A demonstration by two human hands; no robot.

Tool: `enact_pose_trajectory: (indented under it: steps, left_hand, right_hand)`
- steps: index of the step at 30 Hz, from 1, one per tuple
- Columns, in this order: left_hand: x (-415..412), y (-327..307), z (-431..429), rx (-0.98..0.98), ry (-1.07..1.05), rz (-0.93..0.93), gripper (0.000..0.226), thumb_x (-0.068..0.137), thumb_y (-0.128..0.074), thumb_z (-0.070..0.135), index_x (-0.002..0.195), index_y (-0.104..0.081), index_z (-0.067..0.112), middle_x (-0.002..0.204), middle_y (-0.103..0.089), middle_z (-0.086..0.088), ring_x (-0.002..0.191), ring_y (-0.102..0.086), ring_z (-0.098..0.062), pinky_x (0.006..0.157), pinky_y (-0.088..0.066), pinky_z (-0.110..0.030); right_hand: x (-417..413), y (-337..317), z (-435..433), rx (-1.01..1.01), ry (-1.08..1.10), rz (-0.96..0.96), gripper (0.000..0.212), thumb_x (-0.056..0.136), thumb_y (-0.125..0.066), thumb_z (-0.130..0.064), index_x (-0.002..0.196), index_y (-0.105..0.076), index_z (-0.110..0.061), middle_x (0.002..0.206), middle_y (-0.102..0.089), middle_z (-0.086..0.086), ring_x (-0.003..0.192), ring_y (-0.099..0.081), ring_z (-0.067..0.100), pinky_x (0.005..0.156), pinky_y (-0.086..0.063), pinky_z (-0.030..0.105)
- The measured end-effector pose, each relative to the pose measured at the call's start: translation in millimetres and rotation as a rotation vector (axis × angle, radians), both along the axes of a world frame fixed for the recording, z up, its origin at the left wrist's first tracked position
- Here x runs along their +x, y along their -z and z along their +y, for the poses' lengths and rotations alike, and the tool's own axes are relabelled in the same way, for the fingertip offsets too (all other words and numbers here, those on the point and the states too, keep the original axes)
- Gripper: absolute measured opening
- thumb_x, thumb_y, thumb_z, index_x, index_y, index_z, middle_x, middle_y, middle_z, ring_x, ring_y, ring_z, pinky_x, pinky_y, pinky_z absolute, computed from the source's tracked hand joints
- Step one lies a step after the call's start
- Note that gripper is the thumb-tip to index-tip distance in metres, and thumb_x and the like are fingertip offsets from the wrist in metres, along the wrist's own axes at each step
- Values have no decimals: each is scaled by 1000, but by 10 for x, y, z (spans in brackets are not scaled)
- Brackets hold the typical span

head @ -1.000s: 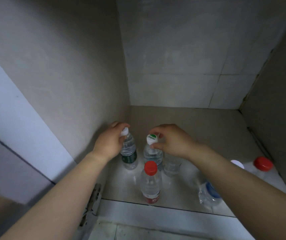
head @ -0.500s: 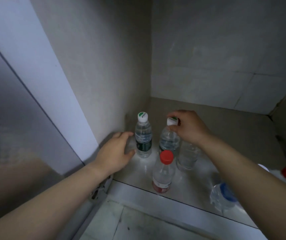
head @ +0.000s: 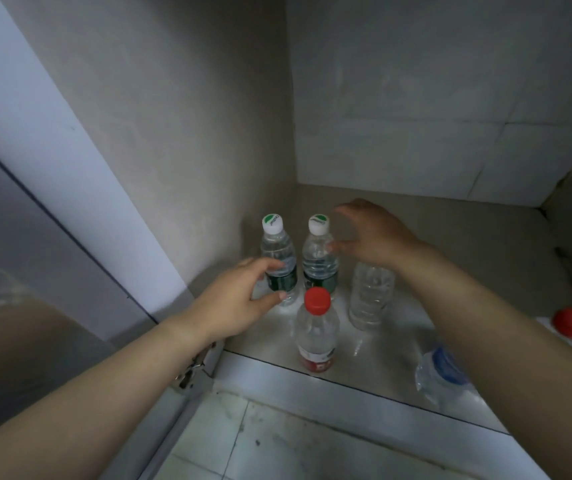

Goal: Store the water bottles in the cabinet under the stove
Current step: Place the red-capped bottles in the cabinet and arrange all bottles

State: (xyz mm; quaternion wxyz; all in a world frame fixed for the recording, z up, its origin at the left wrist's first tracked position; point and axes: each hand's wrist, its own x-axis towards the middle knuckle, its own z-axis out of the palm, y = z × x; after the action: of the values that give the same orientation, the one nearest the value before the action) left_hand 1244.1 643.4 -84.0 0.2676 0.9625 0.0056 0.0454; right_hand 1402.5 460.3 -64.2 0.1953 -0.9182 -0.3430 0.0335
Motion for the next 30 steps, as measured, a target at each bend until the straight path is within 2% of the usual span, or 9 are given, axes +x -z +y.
enact_pose_trajectory:
  steps: [2, 5, 6, 12, 15, 19, 24, 26, 30]
  left_hand:
    - [38, -110, -131, -89, 59, 23, 41, 86, -60, 36, 125, -51, 26, 124, -56, 8, 108, -52, -2, 78, -41, -7]
    - [84, -203, -337, -120, 143, 14, 35, 88, -57, 38, 120, -57, 25, 115, -60, 7, 103, -57, -6, 81, -49, -21]
    - [93, -222, -394, -116, 166, 14, 35, 87, -59, 38, 118, -59, 23, 112, -61, 5, 101, -58, -7, 81, -49, -21]
    - [130, -236, -530, 76, 258, 34, 38, 78, -73, 29, 113, -64, 20, 110, -66, 5, 96, -58, -6, 79, -43, -12]
    - [125, -265, -417, 134, 247, 40, 39, 79, -71, 31, 115, -63, 20, 111, -67, 3, 98, -60, -10, 84, -44, -19]
    - [71, -312, -137, 167, 168, 45, 41, 80, -69, 32, 119, -61, 20, 116, -65, 1, 98, -58, -9, 83, -38, -16]
    - [135, -283, 63, 221, 109, 24, 39, 82, -67, 30, 119, -60, 20, 118, -64, -3, 99, -59, -18, 81, -39, -22]
    - [166, -222, 142, 229, 75, 28, 37, 83, -67, 28, 118, -60, 18, 117, -64, -5, 100, -59, -21, 81, -40, -24]
    - [210, -190, 284, 172, 21, 45, 33, 82, -67, 20, 115, -61, 19, 114, -63, -4, 94, -55, -15, 80, -41, -25]
  right_hand:
    - [-7, -22, -211, -93, 47, 37, 64, 74, -74, -37, 128, -49, -14, 128, -53, 12, 117, -50, 28, 96, -42, 33]
    - [-75, 19, -444, -112, 68, 69, 49, 70, -77, -25, 114, -59, -10, 117, -61, 11, 108, -56, 28, 88, -45, 32]
    - [-96, 36, -481, -72, 73, 71, 45, 69, -78, -21, 110, -60, -9, 113, -63, 10, 106, -58, 27, 87, -46, 32]
    - [-161, 63, -527, 49, 145, 90, 42, 67, -79, -19, 103, -58, -15, 106, -65, 8, 97, -60, 25, 74, -40, 24]
    - [-191, 58, -532, 69, 158, 87, 39, 68, -79, -20, 100, -58, -15, 104, -66, 8, 94, -61, 26, 74, -44, 27]
    - [-230, 41, -499, 84, 163, 85, 38, 69, -78, -21, 101, -57, -18, 105, -66, 9, 94, -61, 26, 77, -46, 29]
    - [-306, 62, -461, 62, 133, 85, 36, 70, -78, -20, 100, -57, -16, 104, -66, 9, 93, -60, 26, 73, -42, 26]
    - [-337, 77, -466, 70, 142, 96, 36, 70, -78, -20, 99, -57, -17, 102, -66, 9, 92, -61, 25, 75, -45, 27]
    - [-427, 109, -451, 95, 123, 106, 33, 72, -76, -20, 98, -57, -19, 99, -67, 7, 88, -62, 24, 77, -50, 32]
